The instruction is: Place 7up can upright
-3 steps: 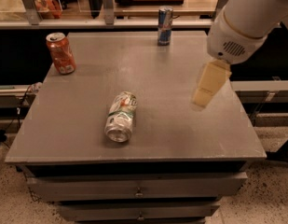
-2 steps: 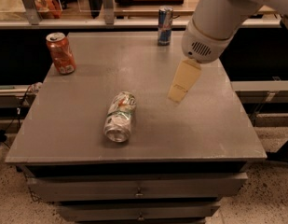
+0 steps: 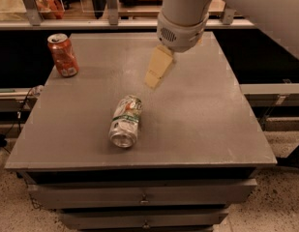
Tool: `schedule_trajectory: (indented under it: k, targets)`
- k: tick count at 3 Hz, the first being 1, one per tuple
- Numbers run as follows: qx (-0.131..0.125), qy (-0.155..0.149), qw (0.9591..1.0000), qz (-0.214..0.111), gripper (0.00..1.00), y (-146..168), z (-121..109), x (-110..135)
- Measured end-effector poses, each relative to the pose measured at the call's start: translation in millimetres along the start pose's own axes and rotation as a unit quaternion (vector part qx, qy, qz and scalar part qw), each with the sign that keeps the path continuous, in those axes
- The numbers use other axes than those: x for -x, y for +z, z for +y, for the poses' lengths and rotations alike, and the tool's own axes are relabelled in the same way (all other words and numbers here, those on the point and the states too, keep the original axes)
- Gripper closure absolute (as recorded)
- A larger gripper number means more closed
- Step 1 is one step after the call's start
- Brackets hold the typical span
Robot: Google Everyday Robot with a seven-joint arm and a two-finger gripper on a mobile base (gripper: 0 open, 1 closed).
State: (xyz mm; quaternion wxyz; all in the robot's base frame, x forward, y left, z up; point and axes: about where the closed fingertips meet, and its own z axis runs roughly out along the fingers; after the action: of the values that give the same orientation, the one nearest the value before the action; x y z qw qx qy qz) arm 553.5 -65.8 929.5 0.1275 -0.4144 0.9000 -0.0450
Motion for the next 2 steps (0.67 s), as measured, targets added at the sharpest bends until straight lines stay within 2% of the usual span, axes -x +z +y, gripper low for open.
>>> schedule_trajectory:
  k: [1,2]
  targets:
    - [0.001,0.028,0.9996,-0.002,0.0,1.5,2.3,2.1]
    - [0.014,0.061,0.9976,-0.028,0.0,-9.3,11.8,7.6]
